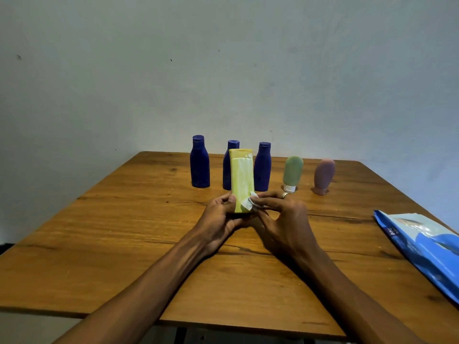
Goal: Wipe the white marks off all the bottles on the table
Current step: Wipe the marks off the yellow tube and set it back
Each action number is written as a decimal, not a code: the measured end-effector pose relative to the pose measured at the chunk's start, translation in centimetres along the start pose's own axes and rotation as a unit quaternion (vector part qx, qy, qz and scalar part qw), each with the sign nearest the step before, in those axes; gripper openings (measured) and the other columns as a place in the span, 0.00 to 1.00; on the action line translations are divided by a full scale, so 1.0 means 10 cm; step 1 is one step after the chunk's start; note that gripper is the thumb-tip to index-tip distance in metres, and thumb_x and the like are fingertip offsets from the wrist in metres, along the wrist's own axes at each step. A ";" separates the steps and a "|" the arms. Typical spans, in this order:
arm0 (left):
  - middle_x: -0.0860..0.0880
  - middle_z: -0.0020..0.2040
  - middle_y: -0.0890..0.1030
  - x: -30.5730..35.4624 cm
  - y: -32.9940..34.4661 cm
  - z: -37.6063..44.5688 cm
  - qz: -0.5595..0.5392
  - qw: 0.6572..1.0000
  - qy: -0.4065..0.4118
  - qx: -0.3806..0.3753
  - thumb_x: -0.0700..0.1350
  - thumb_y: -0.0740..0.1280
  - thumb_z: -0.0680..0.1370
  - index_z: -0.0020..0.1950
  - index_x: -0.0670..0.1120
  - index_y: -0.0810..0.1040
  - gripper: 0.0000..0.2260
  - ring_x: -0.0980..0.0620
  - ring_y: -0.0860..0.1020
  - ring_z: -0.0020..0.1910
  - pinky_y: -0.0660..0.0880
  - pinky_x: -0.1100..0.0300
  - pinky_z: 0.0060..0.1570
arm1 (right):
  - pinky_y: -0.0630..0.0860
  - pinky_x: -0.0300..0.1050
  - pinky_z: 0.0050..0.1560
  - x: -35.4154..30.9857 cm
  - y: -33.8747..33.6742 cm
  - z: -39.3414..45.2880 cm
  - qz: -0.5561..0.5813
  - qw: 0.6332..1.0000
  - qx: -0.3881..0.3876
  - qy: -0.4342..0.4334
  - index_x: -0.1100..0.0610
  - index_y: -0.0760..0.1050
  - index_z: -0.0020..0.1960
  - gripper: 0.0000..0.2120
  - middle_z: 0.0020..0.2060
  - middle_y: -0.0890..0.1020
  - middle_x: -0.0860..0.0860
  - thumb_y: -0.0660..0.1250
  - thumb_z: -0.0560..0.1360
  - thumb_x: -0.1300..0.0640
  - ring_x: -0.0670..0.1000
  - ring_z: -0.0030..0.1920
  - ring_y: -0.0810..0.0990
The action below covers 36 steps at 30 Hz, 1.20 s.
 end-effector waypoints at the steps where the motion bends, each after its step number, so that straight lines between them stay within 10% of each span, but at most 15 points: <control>1: 0.36 0.64 0.80 0.00 0.02 -0.01 0.004 1.000 -0.001 -0.002 0.40 0.56 0.86 0.70 0.37 0.72 0.15 0.38 0.80 0.64 0.80 0.41 0.59 | 0.83 0.40 0.54 0.00 -0.01 0.00 0.004 1.000 0.011 0.002 0.53 0.84 0.61 0.16 0.57 0.84 0.47 0.78 0.74 0.56 0.41 0.56 0.82; 13: 0.36 0.59 0.84 -0.01 0.10 -0.06 -0.023 0.998 -0.022 -0.047 0.39 0.56 0.85 0.73 0.38 0.70 0.16 0.39 0.84 0.59 0.81 0.43 0.58 | 0.84 0.42 0.49 -0.13 -0.18 0.66 0.041 0.980 0.190 -0.032 0.58 0.85 0.58 0.12 0.50 0.87 0.51 0.75 0.75 0.61 0.47 0.50 0.86; 24: 0.41 0.57 0.86 -0.02 0.06 -0.02 -0.023 0.999 -0.005 -0.037 0.38 0.56 0.86 0.67 0.42 0.75 0.13 0.40 0.82 0.62 0.79 0.41 0.61 | 0.85 0.44 0.51 0.00 -0.12 0.38 -0.014 0.998 0.046 -0.043 0.58 0.85 0.58 0.14 0.52 0.86 0.54 0.77 0.72 0.66 0.48 0.51 0.85; 36: 0.32 0.63 0.81 -0.06 0.04 -0.02 0.027 0.999 0.000 -0.032 0.39 0.56 0.86 0.73 0.38 0.71 0.16 0.33 0.80 0.63 0.79 0.41 0.61 | 0.84 0.44 0.53 -0.08 -0.07 0.77 -0.030 0.986 0.155 -0.051 0.58 0.85 0.59 0.13 0.55 0.84 0.56 0.76 0.75 0.62 0.50 0.54 0.83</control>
Point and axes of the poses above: each hand's wrist, its own z-axis towards the middle knuckle, its own y-axis out of the palm, x = y × z, the point moved 3 cm from there along z, towards the middle knuckle
